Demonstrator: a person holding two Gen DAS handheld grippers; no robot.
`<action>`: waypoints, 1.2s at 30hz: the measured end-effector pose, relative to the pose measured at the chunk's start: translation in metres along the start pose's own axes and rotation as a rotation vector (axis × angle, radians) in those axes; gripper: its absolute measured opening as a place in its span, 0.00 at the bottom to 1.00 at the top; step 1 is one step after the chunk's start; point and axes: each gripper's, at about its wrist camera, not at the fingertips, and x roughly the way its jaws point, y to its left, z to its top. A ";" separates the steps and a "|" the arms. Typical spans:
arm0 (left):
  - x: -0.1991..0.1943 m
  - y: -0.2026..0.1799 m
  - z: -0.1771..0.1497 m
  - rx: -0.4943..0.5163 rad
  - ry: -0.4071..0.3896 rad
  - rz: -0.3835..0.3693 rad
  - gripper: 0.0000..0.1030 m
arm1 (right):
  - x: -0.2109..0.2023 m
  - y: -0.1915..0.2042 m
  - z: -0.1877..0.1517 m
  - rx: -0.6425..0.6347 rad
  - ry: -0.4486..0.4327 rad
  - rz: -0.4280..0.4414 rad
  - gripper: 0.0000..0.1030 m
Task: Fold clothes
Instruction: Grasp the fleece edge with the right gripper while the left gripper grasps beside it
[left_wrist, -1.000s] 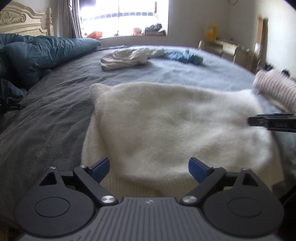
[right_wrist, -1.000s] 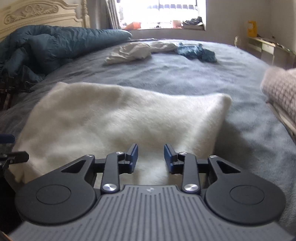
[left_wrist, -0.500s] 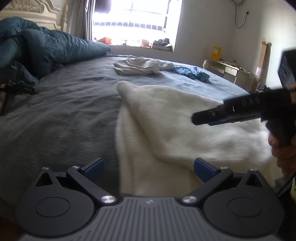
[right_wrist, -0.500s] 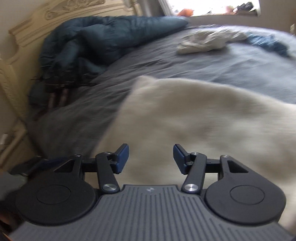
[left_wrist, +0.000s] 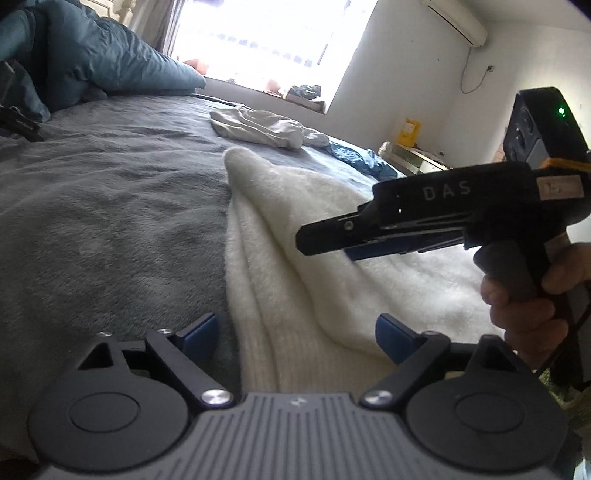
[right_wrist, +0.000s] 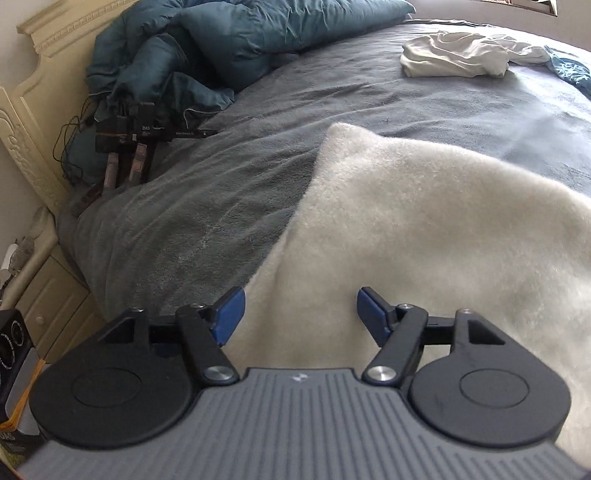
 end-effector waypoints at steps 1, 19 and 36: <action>0.003 0.001 0.001 -0.004 0.004 -0.005 0.83 | 0.001 0.000 0.001 -0.001 0.003 0.001 0.68; 0.029 0.018 0.005 -0.147 0.020 -0.153 0.79 | 0.006 -0.009 0.013 0.078 0.026 0.009 0.74; 0.016 -0.026 0.000 0.004 -0.130 -0.060 0.40 | 0.040 0.021 0.036 -0.200 0.076 -0.148 0.79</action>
